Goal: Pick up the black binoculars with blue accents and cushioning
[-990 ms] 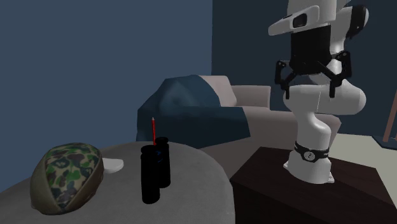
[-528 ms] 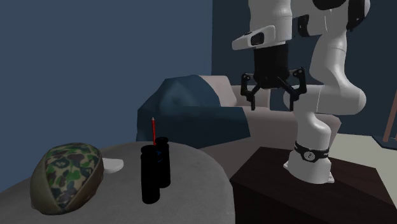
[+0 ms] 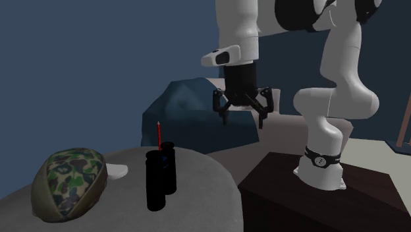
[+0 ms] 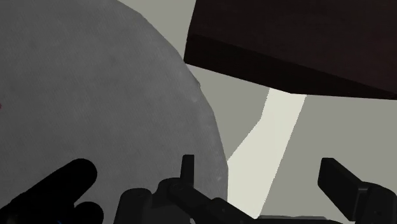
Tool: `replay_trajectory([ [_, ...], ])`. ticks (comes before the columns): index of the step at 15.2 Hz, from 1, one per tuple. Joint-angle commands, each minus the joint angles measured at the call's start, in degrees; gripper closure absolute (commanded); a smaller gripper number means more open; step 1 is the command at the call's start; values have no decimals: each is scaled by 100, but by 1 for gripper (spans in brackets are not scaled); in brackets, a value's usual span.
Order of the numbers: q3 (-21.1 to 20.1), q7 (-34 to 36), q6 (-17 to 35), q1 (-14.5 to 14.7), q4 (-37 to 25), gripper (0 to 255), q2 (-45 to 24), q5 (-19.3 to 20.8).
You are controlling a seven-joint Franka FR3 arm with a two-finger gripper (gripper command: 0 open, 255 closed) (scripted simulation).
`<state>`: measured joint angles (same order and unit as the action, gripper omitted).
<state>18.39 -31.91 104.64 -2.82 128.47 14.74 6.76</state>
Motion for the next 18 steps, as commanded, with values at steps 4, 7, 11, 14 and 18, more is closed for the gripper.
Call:
replay_trajectory([
  [4, 324, -746, 418, -92, -687, 0, -993, -105],
  [7, 453, -1183, 598, -177, -1190, 0, -1624, -270],
  [11, 536, -1747, 741, -364, -1974, 0, -2492, -557],
  [14, 535, -2133, 766, -559, -2657, 0, -3157, -788],
  [18, 492, -2388, 803, -739, -3183, 0, -3684, -960],
])
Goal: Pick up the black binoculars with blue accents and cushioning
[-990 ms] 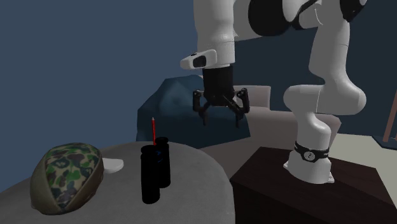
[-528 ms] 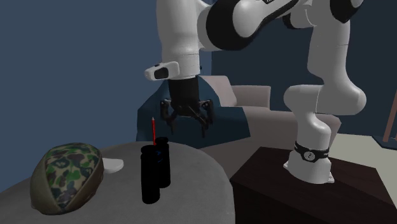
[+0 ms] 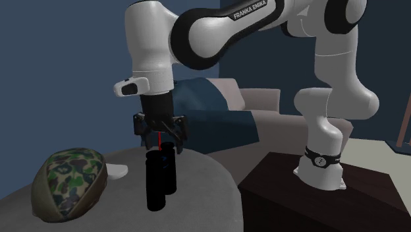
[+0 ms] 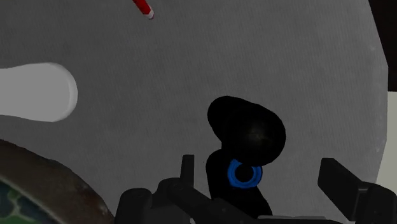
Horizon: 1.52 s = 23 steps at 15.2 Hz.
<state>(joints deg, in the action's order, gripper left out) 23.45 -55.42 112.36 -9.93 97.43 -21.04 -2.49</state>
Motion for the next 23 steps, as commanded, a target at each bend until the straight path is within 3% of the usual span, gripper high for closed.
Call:
replay_trajectory([
  [1, -19, -39, 97, -31, -39, 0, -133, -46],
  [8, -54, -55, 459, -53, 161, 0, -305, -114],
  [9, -55, -48, 467, -46, 176, 255, -298, -111],
  [18, -54, -56, 459, -53, 160, 255, -305, -114],
  [23, -23, -41, 135, -33, -17, 255, -149, -53],
])
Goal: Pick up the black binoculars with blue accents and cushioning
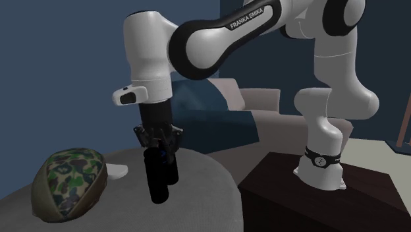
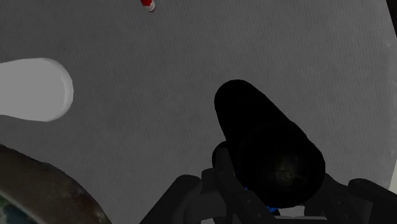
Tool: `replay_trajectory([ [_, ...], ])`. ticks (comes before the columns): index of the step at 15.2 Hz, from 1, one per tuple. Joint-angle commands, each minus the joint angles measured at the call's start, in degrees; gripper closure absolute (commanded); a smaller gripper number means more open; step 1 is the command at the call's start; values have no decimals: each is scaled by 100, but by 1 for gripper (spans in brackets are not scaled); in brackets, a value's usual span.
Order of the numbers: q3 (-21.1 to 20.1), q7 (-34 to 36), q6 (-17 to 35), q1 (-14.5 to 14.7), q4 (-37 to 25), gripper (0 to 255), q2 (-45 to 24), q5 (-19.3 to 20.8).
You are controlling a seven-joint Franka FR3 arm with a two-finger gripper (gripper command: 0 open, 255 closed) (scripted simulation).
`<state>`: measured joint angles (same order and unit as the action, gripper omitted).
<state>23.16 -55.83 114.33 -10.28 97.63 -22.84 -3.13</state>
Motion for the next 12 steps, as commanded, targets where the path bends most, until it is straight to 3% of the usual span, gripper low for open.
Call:
replay_trajectory([
  [1, 12, 3, -128, 5, -76, 255, 59, 22],
  [12, 52, 11, -751, 21, -506, 255, 265, 104],
])
